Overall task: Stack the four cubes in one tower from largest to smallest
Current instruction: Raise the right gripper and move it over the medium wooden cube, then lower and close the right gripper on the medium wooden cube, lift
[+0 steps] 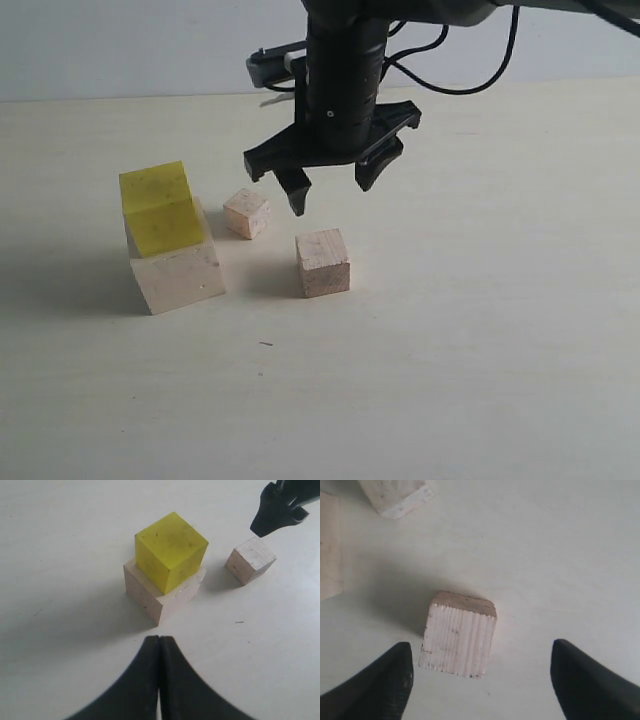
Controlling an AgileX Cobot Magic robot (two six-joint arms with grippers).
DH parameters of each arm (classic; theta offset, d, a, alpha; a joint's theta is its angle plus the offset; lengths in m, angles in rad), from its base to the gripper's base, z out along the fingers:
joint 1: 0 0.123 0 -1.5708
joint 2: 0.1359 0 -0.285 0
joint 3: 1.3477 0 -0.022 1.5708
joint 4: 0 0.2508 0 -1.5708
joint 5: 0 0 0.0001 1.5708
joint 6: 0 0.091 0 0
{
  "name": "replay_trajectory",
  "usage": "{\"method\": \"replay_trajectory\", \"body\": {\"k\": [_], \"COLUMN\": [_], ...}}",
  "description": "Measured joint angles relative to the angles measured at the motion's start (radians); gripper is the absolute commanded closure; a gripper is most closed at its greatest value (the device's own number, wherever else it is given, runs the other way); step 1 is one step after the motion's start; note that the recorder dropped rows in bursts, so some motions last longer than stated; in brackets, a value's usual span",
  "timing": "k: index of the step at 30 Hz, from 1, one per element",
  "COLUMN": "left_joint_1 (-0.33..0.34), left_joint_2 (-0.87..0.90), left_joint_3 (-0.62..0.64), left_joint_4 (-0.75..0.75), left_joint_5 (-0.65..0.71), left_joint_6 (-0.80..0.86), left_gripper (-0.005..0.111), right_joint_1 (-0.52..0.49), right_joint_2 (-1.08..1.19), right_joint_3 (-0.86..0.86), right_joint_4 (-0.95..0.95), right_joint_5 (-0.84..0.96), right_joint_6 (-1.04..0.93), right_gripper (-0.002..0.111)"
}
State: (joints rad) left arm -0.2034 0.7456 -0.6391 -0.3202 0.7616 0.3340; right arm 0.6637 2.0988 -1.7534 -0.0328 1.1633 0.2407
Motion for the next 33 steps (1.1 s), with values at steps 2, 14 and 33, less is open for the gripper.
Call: {"method": "replay_trajectory", "body": {"k": [2,14,33], "left_joint_1": [0.0,0.0,0.0], "left_joint_2": [0.0,0.0,0.0], "left_joint_3": [0.0,0.026,0.053], "left_joint_4": [0.002,0.003,0.006], "left_joint_5": [0.0,-0.006,-0.027], "left_joint_6": [0.0,0.0,0.0], "left_gripper": [0.107,0.107,0.107], "right_joint_1": [0.0,0.0,0.052], "right_joint_2": [-0.02,-0.039,-0.167], "right_joint_3": [0.0,0.012,0.277], "right_joint_4": [-0.014,-0.001,-0.037], "right_joint_5": [-0.002,0.055,-0.224], "right_joint_6": [-0.002,0.006,-0.029], "right_gripper": [0.036,0.036,0.036]}}
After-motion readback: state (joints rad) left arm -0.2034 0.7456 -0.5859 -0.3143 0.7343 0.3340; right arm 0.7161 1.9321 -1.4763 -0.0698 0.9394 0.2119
